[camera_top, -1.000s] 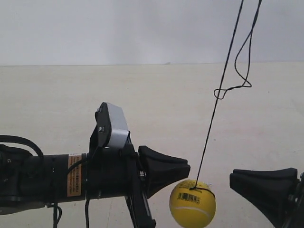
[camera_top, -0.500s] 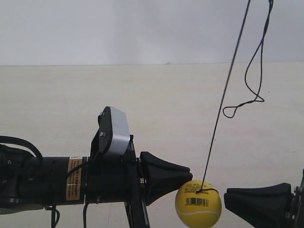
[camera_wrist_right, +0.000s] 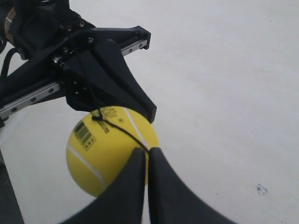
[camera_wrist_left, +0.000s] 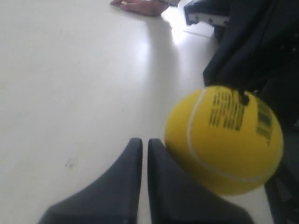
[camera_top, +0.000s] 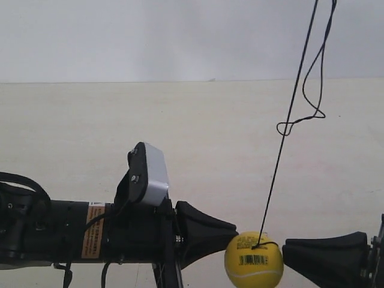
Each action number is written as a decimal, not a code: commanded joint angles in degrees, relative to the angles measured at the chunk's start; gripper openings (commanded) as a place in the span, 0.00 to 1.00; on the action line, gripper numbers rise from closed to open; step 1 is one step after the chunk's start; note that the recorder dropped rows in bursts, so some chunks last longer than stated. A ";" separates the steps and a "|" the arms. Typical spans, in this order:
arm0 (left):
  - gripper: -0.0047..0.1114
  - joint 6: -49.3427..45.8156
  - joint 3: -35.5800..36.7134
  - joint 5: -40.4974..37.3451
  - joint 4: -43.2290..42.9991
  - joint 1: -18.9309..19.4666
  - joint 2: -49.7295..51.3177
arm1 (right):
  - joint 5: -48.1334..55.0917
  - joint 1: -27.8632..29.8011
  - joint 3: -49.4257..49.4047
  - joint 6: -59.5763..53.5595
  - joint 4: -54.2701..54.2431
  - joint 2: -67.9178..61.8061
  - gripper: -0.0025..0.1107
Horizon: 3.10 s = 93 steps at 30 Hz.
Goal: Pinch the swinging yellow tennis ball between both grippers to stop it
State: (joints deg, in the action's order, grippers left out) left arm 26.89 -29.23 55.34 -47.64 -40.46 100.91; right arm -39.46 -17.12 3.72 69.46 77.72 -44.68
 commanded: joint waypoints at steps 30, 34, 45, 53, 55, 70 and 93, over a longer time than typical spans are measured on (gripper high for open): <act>0.08 2.17 0.00 1.40 -4.24 -0.10 -2.29 | 1.35 -0.02 -0.32 -0.62 0.07 0.02 0.02; 0.08 2.17 0.00 1.40 -4.24 -0.10 -2.29 | 1.35 -0.02 -0.32 -0.62 0.07 0.02 0.02; 0.08 2.03 1.50 -1.55 -4.29 2.02 -2.29 | 4.58 -0.02 -0.20 -1.25 -0.02 0.02 0.02; 0.08 2.03 6.04 1.18 -4.29 8.75 -6.13 | 8.22 -0.02 -0.20 -1.43 -1.10 0.12 0.02; 0.08 2.03 7.24 1.31 -4.03 10.04 -8.30 | 8.23 -0.02 -0.20 -1.43 -1.25 0.12 0.02; 0.08 1.78 15.05 -8.15 6.10 10.89 -34.49 | 7.98 -0.02 -0.20 0.07 -5.00 11.83 0.02; 0.08 6.99 23.92 -15.13 6.27 10.89 -79.07 | 4.21 -0.02 -0.08 7.57 -5.19 44.68 0.02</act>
State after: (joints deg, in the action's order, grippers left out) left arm 33.01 -5.62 41.46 -41.61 -29.78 22.99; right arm -34.04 -17.12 3.37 76.54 72.79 -0.45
